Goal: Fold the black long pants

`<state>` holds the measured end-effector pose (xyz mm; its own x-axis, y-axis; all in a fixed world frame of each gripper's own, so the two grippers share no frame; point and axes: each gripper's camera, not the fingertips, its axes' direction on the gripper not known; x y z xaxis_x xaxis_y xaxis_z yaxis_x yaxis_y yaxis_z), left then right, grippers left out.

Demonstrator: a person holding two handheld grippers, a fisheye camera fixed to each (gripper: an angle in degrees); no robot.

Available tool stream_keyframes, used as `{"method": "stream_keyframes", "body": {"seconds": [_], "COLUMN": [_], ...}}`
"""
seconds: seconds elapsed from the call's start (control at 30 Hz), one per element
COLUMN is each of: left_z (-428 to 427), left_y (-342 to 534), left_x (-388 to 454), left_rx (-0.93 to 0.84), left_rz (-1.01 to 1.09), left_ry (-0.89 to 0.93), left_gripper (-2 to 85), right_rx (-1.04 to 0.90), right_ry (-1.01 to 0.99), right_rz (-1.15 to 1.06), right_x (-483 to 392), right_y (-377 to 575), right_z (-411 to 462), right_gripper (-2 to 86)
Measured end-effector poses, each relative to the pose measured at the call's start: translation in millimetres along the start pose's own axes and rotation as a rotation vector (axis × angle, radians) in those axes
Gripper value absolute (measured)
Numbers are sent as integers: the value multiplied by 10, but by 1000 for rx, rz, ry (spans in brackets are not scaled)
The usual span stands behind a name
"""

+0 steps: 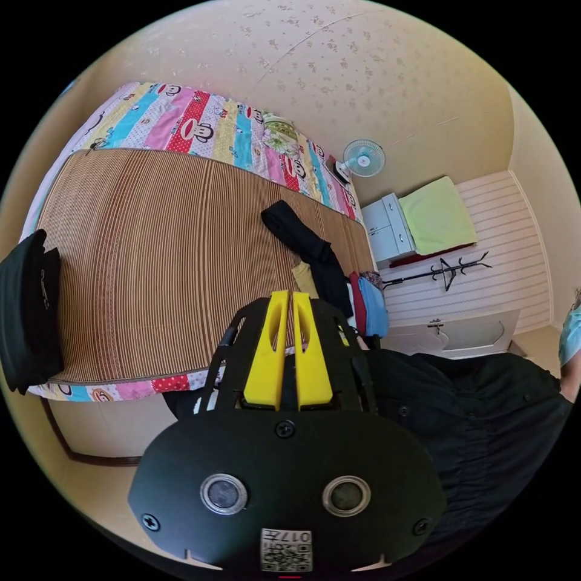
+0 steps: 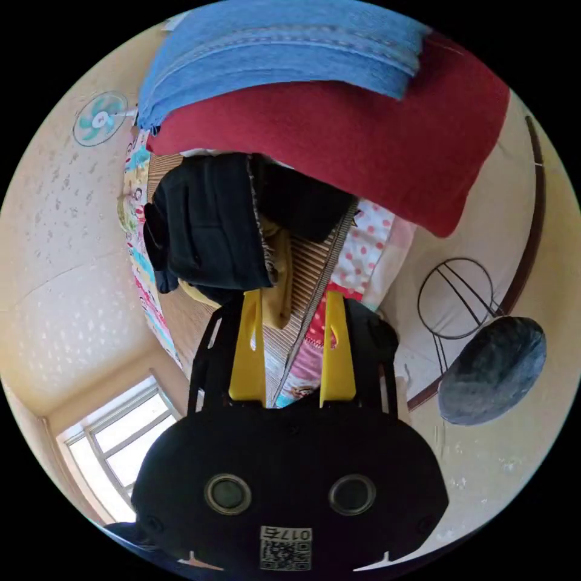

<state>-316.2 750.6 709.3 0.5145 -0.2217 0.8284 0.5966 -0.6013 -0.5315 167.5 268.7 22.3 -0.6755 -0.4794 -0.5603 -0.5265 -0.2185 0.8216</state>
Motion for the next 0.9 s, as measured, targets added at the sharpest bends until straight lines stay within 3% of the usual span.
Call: {"method": "stream_keyframes", "body": {"seconds": [0.1,0.2,0.27,0.47,0.63,0.9], "left_z": [111,202,267,391,493,550], "left_y": [-42,-67,-63,96,204,313], "left_x": [58,158,260,499,816,1979], "left_rx": [-18,-16,-19,-7,10,77], "left_rz": [18,47,77,170,293,626], "left_ry": [8,20,25,32,4,-110], "left_gripper": [-9,-9,-9,-7,24,143], "right_rx": [24,127,201,256,112,-159], "right_ry": [-227,-207,-278,-708,-646,-618], "right_rz": [63,165,111,-287,-759,-1443], "right_x": [274,430,414,-27,-1051,-2056], "right_y": [116,369,555,1011,1664,4118], "right_z": [145,165,89,-290,-509,-475], "right_gripper": [117,69,49,33,29,25]}}
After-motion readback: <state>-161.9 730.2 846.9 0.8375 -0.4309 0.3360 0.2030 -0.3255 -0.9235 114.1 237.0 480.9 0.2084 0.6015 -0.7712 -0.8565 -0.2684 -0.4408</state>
